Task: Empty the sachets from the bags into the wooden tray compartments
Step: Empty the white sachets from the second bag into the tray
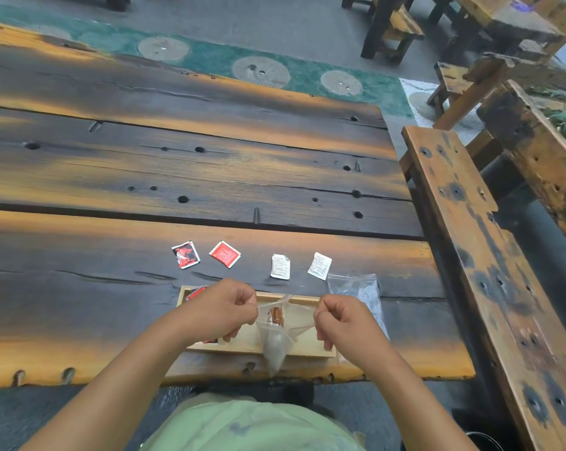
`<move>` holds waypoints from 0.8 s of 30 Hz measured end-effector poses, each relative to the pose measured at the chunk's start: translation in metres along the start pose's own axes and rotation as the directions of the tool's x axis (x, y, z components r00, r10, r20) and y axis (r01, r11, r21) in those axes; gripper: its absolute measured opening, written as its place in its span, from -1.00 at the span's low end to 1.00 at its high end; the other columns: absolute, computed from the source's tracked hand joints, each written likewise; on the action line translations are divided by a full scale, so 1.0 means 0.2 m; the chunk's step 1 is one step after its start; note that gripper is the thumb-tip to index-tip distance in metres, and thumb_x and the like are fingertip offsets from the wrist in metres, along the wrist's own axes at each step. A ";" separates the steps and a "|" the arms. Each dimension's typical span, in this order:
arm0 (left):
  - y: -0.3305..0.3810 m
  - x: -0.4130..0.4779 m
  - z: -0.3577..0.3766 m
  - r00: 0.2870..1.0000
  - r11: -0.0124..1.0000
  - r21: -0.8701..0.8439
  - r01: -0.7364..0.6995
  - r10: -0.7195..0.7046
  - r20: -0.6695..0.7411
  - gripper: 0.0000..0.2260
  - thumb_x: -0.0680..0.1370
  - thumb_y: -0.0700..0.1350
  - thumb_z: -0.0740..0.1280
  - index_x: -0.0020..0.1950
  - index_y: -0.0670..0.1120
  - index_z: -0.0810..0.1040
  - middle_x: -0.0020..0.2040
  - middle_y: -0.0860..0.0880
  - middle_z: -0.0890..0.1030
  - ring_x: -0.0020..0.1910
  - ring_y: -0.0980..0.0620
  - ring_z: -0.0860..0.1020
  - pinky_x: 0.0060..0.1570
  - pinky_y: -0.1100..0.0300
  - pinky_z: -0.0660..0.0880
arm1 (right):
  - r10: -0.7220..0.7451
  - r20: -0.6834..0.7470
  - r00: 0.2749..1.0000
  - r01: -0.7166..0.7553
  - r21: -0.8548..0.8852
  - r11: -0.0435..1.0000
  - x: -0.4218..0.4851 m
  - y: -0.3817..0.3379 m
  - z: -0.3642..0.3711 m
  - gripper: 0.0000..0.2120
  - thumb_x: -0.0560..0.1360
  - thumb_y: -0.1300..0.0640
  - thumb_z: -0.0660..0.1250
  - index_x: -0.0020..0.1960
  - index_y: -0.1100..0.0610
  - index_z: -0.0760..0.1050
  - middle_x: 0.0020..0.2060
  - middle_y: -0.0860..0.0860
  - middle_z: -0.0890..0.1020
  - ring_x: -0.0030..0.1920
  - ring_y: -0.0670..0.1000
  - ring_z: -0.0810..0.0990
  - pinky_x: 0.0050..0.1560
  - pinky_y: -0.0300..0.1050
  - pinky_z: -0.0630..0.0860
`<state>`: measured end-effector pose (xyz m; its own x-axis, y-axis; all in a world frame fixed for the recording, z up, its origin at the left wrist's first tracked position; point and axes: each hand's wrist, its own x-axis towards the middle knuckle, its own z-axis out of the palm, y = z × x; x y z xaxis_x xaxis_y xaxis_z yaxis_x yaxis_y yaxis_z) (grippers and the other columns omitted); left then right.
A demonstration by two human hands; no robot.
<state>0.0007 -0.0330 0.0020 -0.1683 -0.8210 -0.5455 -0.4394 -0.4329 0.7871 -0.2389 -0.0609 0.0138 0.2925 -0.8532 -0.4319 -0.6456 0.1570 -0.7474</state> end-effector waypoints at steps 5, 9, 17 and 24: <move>-0.01 -0.01 -0.03 1.000 1.000 0.005 0.003 -0.003 -0.006 -0.85 0.37 -0.11 0.22 -0.41 0.00 0.47 -0.49 -0.04 0.47 -0.45 -0.02 0.47 -0.32 0.08 0.46 | 0.018 -0.024 1.000 -0.020 -0.058 0.998 0.00 0.00 -0.04 -0.75 0.50 0.21 0.21 -0.36 0.11 0.43 -0.44 0.01 0.61 -0.45 -0.07 0.56 -0.32 -0.15 0.49; -0.02 0.00 -0.06 1.000 1.000 0.019 -0.008 0.009 -0.015 -0.80 0.42 -0.15 0.24 -0.41 0.00 0.45 -0.44 -0.08 0.47 -0.39 -0.07 0.50 -0.31 0.04 0.49 | 0.022 -0.031 0.999 -0.024 -0.078 0.997 0.00 0.01 -0.07 -0.79 0.47 0.24 0.23 -0.34 0.18 0.42 -0.44 0.02 0.60 -0.43 -0.05 0.55 -0.39 -0.28 0.45; -0.02 0.02 -0.12 0.996 0.979 0.186 -0.083 0.079 0.029 -0.69 0.54 -0.18 0.27 -0.39 0.07 0.42 -0.45 0.11 0.41 -0.43 0.10 0.44 -0.32 0.14 0.45 | -0.094 -0.062 0.994 0.078 -0.219 0.973 0.00 0.03 -0.10 -0.77 0.52 0.15 0.28 -0.28 0.19 0.43 -0.37 0.19 0.58 -0.41 0.05 0.49 -0.35 -0.17 0.40; 0.01 0.06 -0.08 0.985 0.988 0.044 -0.149 0.152 -0.077 -0.79 0.57 -0.22 0.24 -0.26 -0.06 0.50 -0.43 0.05 0.51 -0.41 0.12 0.51 -0.28 0.21 0.43 | -0.006 -0.156 0.988 0.036 0.188 0.981 -0.03 -0.10 -0.10 -0.79 0.55 0.35 0.21 -0.24 0.39 0.45 -0.46 0.06 0.61 -0.48 -0.04 0.54 -0.32 -0.11 0.53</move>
<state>0.0119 -0.0503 0.0012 -0.1643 -0.9036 -0.3957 -0.4476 -0.2892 0.8462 -0.2421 -0.0689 0.0429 0.1830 -0.9212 -0.3434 -0.4905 0.2172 -0.8440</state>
